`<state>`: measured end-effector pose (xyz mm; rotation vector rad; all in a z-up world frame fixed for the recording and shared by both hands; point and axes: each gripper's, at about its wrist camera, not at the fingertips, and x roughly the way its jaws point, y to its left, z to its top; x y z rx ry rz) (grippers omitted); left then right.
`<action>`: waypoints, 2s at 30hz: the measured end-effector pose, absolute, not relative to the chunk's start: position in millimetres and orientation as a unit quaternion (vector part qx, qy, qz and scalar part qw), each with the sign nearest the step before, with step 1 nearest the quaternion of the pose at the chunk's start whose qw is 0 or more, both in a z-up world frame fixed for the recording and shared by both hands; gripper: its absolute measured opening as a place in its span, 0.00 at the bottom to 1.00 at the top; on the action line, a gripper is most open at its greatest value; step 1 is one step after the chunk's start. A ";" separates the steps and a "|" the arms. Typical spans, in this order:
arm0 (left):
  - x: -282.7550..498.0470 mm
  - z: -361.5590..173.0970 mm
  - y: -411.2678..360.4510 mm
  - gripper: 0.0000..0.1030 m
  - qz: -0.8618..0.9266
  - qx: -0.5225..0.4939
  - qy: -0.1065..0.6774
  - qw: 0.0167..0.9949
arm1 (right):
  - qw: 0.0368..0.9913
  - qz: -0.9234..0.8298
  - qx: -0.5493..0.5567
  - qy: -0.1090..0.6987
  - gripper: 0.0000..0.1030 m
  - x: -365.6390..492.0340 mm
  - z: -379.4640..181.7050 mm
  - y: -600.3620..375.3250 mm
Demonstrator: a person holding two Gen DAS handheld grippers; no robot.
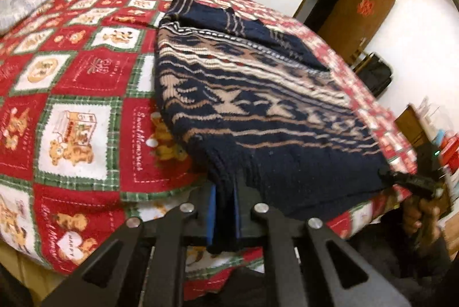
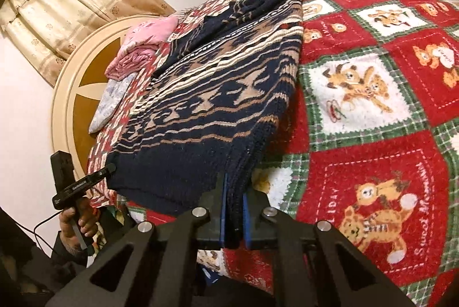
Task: Fold small clothes
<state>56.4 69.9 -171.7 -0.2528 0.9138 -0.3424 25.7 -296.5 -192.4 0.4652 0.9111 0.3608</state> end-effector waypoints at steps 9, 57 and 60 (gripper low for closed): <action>61.4 -190.0 65.5 0.20 -0.168 -0.122 0.462 0.862 | 0.850 0.161 0.236 0.443 0.09 26.4 -210.8 -300.7; 216.7 -57.5 79.5 0.10 -0.201 -0.163 0.335 0.906 | 0.907 0.193 0.194 0.321 0.07 178.9 -46.4 -323.2; 240.6 -54.1 81.7 0.10 -0.198 -0.174 0.338 0.903 | 0.908 0.188 0.189 0.323 0.07 201.7 -40.4 -322.9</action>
